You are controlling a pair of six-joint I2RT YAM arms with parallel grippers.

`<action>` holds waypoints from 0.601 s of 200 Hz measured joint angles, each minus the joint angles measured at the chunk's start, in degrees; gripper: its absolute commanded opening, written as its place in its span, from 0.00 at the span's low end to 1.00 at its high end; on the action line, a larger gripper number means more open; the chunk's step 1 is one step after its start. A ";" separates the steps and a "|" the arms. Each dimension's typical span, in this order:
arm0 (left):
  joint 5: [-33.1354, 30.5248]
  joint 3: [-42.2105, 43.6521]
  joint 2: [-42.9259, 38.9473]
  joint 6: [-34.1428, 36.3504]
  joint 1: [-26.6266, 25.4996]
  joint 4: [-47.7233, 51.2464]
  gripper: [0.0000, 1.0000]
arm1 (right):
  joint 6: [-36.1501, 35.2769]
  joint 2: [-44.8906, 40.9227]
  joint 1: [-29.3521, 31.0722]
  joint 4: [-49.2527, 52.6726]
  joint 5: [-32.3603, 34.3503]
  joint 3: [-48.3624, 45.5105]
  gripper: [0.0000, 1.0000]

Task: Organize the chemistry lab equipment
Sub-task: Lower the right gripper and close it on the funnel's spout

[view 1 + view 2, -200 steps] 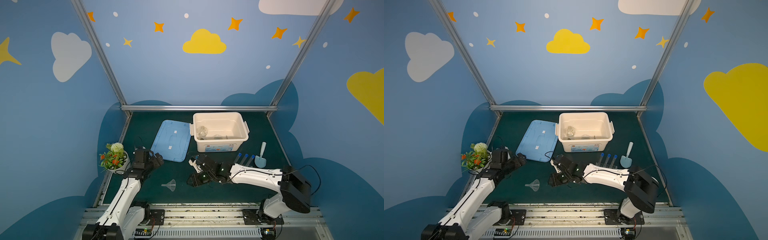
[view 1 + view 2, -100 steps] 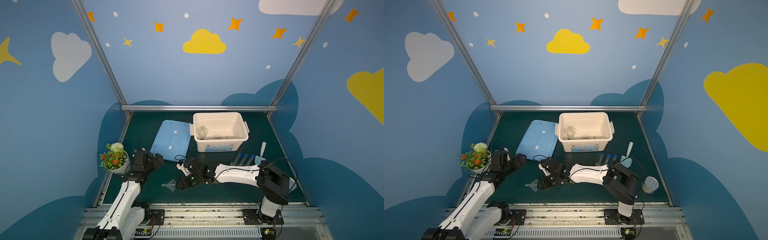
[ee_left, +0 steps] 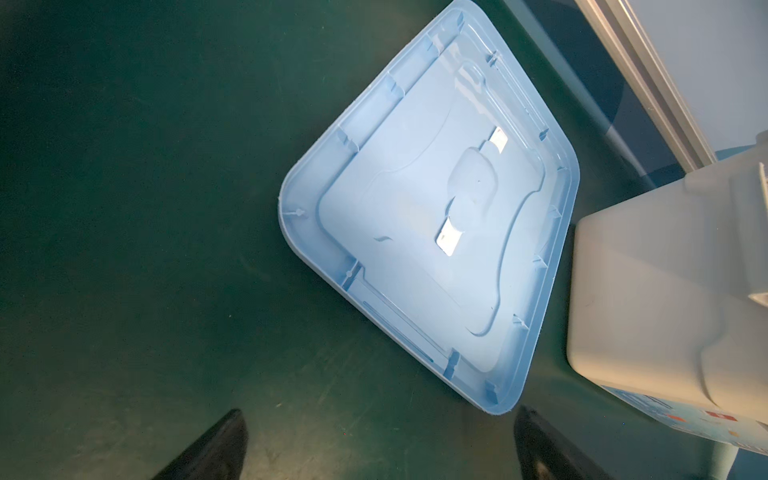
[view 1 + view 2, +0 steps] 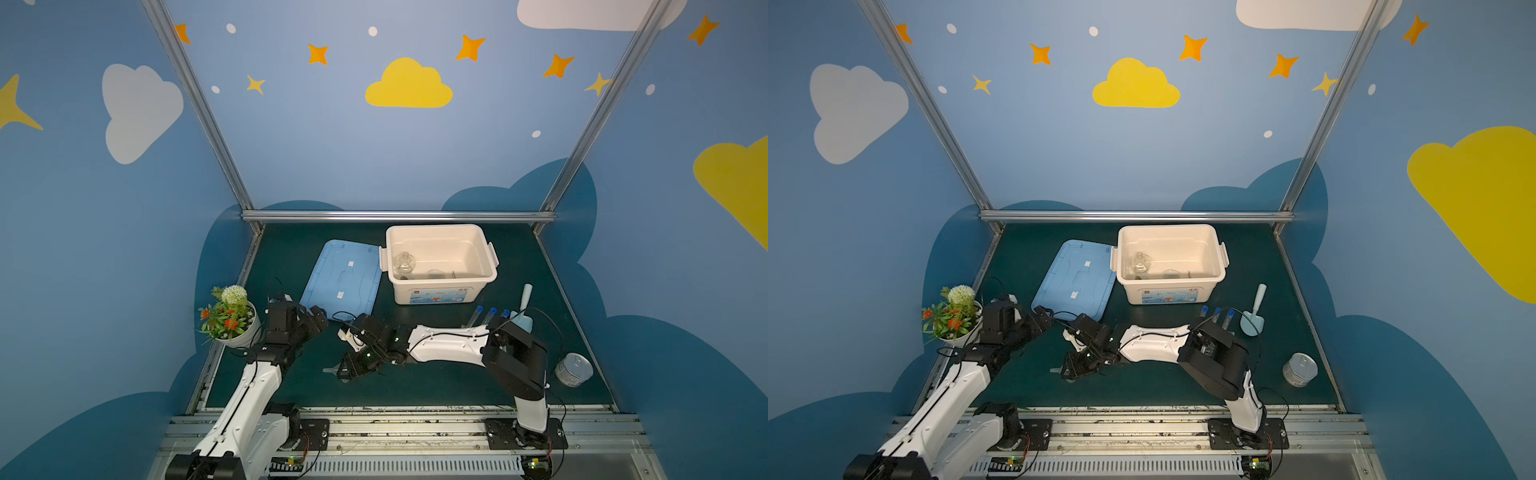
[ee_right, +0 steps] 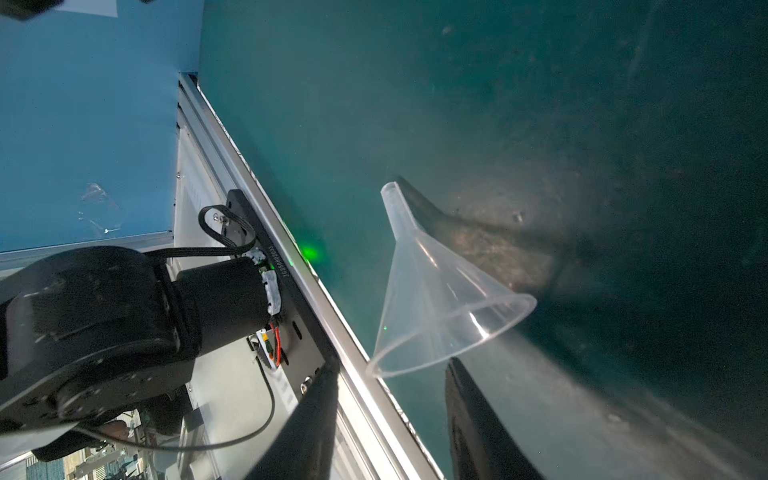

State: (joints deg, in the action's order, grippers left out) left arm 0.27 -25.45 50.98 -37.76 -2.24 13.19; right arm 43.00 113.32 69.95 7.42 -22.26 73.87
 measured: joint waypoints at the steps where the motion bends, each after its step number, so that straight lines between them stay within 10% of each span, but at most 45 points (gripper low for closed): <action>1: 0.00 0.00 0.00 0.00 0.00 0.00 1.00 | 0.00 0.09 0.00 0.07 0.00 0.11 0.42; 120: -0.02 0.09 -1.25 0.11 0.00 0.04 1.00 | 0.33 4.74 -0.81 2.69 -1.25 4.35 0.29</action>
State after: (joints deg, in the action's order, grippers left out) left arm 0.25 -25.36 49.74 -37.65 -2.24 13.23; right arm 43.33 118.06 69.14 10.11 -23.51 78.22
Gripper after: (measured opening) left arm 0.996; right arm 0.309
